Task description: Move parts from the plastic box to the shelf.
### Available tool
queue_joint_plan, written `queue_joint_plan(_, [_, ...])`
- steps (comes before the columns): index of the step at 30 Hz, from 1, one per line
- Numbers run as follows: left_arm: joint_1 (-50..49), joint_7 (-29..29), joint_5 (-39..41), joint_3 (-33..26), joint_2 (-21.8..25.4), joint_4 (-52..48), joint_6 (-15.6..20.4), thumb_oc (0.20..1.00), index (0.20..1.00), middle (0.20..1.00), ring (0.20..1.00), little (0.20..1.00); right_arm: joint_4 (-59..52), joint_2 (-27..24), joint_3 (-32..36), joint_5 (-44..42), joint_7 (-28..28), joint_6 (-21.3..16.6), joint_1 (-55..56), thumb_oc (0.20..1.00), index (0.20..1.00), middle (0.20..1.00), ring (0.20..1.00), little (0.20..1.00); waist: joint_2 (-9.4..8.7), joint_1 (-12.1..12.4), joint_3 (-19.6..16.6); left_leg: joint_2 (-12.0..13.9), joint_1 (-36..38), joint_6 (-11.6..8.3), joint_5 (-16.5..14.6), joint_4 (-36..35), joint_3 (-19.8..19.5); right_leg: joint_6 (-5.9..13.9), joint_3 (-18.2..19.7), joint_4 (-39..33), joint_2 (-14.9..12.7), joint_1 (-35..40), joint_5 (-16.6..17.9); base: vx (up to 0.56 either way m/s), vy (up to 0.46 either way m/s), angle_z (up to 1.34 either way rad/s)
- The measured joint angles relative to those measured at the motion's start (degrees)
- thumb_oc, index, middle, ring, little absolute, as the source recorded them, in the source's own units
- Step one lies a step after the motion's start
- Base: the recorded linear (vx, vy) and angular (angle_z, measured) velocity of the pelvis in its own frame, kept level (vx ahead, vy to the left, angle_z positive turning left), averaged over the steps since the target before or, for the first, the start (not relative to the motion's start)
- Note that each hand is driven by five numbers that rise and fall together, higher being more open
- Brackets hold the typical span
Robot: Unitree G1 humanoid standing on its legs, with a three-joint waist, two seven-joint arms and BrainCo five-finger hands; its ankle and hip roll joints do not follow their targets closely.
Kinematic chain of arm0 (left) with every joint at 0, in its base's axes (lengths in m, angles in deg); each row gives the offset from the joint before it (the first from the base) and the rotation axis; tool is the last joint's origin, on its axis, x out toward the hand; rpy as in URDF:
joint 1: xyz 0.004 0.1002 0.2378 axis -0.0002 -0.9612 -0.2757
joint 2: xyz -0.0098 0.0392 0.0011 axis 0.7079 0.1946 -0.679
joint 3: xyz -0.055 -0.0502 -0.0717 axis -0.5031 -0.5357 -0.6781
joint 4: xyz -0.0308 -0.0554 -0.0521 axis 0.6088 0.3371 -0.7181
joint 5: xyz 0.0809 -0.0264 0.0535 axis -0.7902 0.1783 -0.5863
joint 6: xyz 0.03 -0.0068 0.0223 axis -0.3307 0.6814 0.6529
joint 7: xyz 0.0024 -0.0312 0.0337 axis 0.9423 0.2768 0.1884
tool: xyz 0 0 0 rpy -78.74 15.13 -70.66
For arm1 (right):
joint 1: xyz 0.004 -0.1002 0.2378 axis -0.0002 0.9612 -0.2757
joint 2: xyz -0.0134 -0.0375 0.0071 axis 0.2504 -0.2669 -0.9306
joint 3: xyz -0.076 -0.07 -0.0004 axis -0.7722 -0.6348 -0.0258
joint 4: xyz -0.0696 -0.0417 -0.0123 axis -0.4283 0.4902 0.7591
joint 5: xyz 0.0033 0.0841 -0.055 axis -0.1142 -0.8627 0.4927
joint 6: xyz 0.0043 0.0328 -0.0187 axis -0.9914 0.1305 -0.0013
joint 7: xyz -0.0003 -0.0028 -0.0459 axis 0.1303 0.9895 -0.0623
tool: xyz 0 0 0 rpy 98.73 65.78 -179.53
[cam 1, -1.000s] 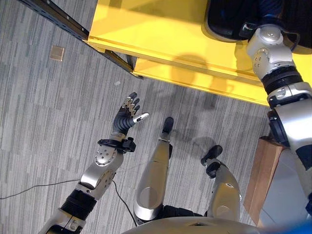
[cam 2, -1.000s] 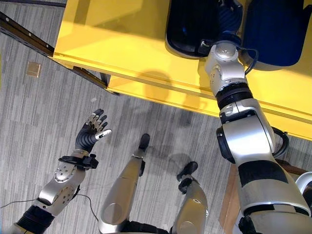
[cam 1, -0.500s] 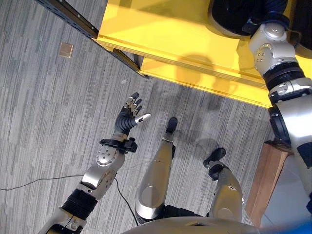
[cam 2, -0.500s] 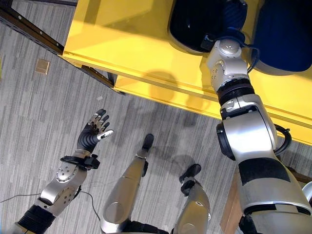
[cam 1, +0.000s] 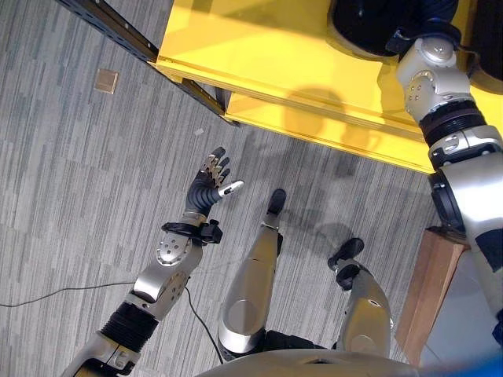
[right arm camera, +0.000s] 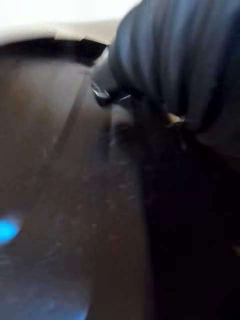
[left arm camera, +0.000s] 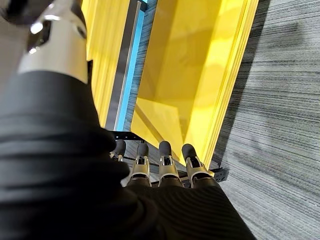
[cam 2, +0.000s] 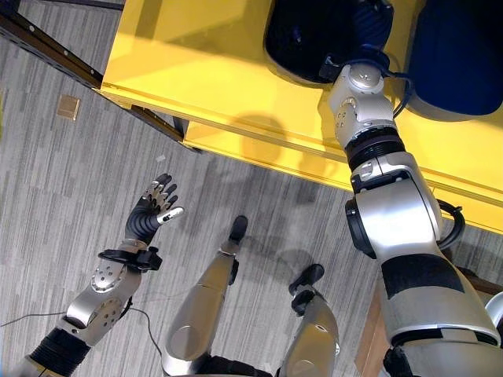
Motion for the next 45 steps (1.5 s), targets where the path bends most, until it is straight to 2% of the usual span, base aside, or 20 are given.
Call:
queue_joint_plan(9, [0.58,0.68,0.01,0.47,0.07,0.00,0.00,1.000,1.000,1.000,1.000,1.000,-1.30,1.67,1.22,-0.82,-1.70,-0.32,-0.41,1.000,1.000,1.000,1.000,1.000,0.01,-0.29,-0.01,0.05,-0.03,0.00,0.00,-0.04,0.05,0.00,0.07,0.00,0.02,-0.13,0.00,0.00,0.000,0.00])
queue_joint_plan(15, [0.91,0.86,0.01,0.47,0.10,0.00,0.04,1.000,1.000,1.000,1.000,1.000,-7.81,3.29,2.23,-1.76,-2.76,-0.82,-0.01,1.000,1.000,1.000,1.000,1.000,0.01,-0.49,-0.01,0.11,-0.04,0.00,0.00,-0.04,0.17,-0.01,0.18,0.00,0.05,-0.25,0.00,0.00,0.000,0.00])
queue_joint_plan(18, [0.88,1.44,0.05,0.46,0.26,0.01,0.02,1.000,1.000,1.000,1.000,1.000,-18.20,3.51,2.90,-1.62,-4.60,-1.61,3.19,1.000,1.000,1.000,1.000,1.000,0.01,-1.10,-0.01,0.13,-0.03,0.01,0.00,0.04,0.24,-0.01,0.28,0.05,0.05,-0.26,0.01,0.00,0.000,0.00])
queue_joint_plan(22, [0.88,1.42,0.05,0.43,0.32,0.01,-0.02,1.000,1.000,1.000,1.000,1.000,-26.83,4.05,4.60,0.19,-5.85,-2.78,6.69,1.000,1.000,1.000,1.000,1.000,0.01,-2.11,-0.01,0.19,0.19,0.02,0.01,0.19,0.38,-0.03,0.49,0.26,0.04,-0.21,0.02,0.00,-0.001,-0.01])
queue_joint_plan(29, [0.75,1.39,0.01,0.38,0.71,0.02,-0.11,1.000,1.000,1.000,1.000,1.000,-37.56,3.47,4.79,7.00,-6.81,-2.96,12.05,1.000,1.000,1.000,1.000,1.000,0.01,-3.07,-0.01,0.41,0.96,0.05,-0.01,0.75,0.82,-0.13,1.15,0.99,0.05,0.19,-0.02,-0.01,0.000,-0.03])
queue_joint_plan(34, [0.27,1.38,-0.14,-0.05,0.70,0.01,-0.31,1.000,1.000,1.000,1.000,1.000,-52.82,4.04,4.63,15.02,-6.76,-2.91,23.78,1.000,1.000,1.000,1.000,1.000,-0.02,-3.87,-0.05,0.74,2.50,0.12,-0.08,0.77,1.56,-0.60,2.14,1.30,0.22,1.06,-0.17,-0.01,-0.005,-0.07])
queue_joint_plan(37, [-0.03,1.38,-0.20,-1.11,0.34,0.00,-0.55,1.000,1.000,1.000,1.000,1.000,-59.78,4.17,4.93,15.46,-5.78,-2.82,29.84,1.000,1.000,1.000,1.000,1.000,-0.08,-4.74,-0.08,1.00,3.12,0.22,-0.21,0.68,2.06,-0.67,2.75,1.48,0.28,1.13,-0.21,-0.01,-0.009,-0.08])
queue_joint_plan(45, [-3.82,1.43,-4.79,-8.05,-0.40,-3.04,-1.27,1.000,1.000,1.000,1.000,1.000,-75.10,5.37,4.81,16.21,2.81,-3.39,53.05,1.000,1.000,1.000,1.000,1.000,-0.23,-7.67,-1.20,1.60,6.71,0.33,-0.58,-0.19,3.50,-0.81,4.16,1.49,0.52,3.26,-0.40,0.01,-0.014,-0.09])
